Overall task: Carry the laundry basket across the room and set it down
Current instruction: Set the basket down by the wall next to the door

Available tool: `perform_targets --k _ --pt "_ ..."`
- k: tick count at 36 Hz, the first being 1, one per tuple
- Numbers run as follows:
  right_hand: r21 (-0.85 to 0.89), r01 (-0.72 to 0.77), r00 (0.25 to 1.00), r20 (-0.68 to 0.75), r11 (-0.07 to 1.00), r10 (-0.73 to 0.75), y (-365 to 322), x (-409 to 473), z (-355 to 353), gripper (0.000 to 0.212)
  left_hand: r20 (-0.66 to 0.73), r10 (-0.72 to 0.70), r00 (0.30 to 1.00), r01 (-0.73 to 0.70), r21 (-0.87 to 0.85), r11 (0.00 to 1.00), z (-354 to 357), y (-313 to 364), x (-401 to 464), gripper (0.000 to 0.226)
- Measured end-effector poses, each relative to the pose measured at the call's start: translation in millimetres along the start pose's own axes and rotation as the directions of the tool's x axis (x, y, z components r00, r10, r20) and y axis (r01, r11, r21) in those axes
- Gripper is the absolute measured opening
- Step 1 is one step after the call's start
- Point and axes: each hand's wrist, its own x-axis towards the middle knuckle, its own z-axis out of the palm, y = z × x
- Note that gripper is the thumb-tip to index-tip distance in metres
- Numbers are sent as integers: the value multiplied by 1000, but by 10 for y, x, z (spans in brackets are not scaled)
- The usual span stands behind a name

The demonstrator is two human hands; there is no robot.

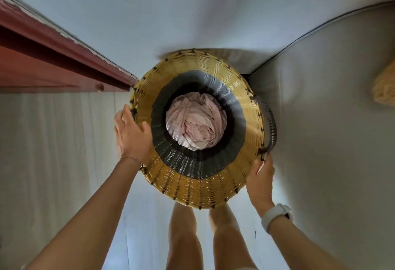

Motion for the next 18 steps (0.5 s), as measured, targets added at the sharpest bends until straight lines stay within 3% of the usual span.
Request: perform_targets --k 3,7,14,18 --pt "-16 -168 983 78 986 169 23 -14 132 48 82 -118 990 126 -102 987 63 -77 172 41" --pt "-63 -262 965 11 963 263 -195 147 174 40 78 -143 987 153 -155 976 139 -181 44 38" --pt "-186 -62 998 -19 981 59 -454 589 53 34 63 -303 951 309 -159 938 206 -386 -307 42" --pt "-39 61 998 0 997 -61 -647 807 25 37 46 -339 940 341 -71 937 176 -463 -425 43"
